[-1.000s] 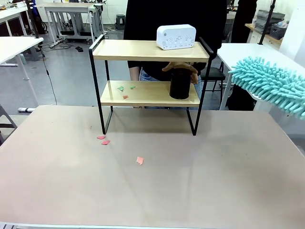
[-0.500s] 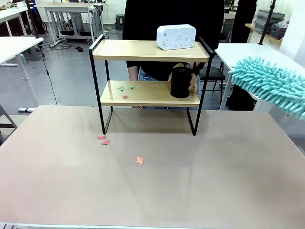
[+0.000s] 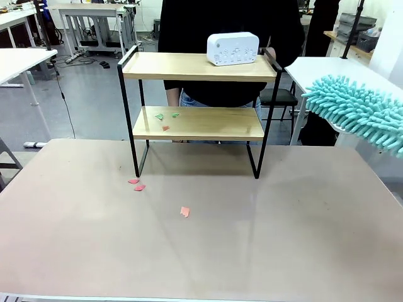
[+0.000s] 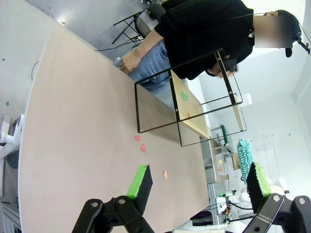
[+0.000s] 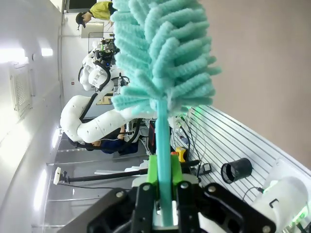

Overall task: Clean the shelf.
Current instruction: Clean the remaining tier of the Shelf with the Duster once objects are removed.

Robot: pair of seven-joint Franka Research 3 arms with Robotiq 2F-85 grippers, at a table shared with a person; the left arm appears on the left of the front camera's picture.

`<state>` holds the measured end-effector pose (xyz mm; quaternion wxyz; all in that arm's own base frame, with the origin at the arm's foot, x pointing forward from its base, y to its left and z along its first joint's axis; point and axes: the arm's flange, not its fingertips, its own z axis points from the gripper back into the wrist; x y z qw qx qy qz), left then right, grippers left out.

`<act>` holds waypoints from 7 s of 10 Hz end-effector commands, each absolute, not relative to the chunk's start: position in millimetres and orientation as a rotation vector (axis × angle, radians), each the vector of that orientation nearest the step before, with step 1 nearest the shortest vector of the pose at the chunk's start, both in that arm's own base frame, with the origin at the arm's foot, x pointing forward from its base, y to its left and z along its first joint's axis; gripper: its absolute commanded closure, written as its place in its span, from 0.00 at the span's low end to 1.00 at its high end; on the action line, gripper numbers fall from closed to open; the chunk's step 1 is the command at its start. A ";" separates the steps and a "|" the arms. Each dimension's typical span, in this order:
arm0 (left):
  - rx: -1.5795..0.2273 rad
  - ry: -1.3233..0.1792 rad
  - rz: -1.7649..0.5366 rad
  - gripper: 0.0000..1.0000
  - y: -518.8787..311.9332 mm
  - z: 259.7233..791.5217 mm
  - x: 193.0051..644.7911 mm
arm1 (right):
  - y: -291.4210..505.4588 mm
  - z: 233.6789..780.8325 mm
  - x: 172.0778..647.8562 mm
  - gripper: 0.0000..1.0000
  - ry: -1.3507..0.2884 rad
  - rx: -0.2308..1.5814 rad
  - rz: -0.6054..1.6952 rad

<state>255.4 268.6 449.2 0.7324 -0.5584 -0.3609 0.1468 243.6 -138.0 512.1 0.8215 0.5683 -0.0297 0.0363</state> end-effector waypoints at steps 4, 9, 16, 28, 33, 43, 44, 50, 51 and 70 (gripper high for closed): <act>-1.229 -0.788 0.311 0.00 267.1 450.3 252.6 | -135.8 518.0 244.0 0.88 -0.064 1.227 0.055; -1.229 -0.788 0.311 0.00 267.1 450.3 252.6 | -66.1 520.9 209.4 0.88 0.046 1.146 0.129; -1.229 -0.788 0.311 0.00 267.1 450.3 252.6 | 74.5 490.3 213.9 0.88 0.123 1.039 0.243; -1.229 -0.788 0.311 0.00 267.1 450.3 252.6 | 144.8 485.1 345.4 0.88 -0.060 0.925 0.142; -1.229 -0.788 0.311 0.00 267.1 450.3 252.6 | 194.0 452.9 389.9 0.88 -0.209 0.894 0.094; -1.229 -0.788 0.311 0.00 267.1 450.3 252.6 | 277.6 436.9 454.9 0.88 -0.193 0.822 -0.003; -1.229 -0.788 0.311 0.00 267.1 450.3 252.6 | 280.5 436.2 455.2 0.88 -0.175 0.825 0.015; -1.229 -0.788 0.311 0.00 267.1 450.3 252.6 | 275.6 435.3 444.9 0.88 0.058 0.792 0.282; -1.229 -0.788 0.311 0.00 267.1 450.3 252.6 | 276.1 435.8 439.5 0.88 0.116 0.785 0.332; -1.229 -0.788 0.311 0.00 267.1 450.3 252.6 | 54.9 505.7 342.6 0.88 0.415 1.202 0.548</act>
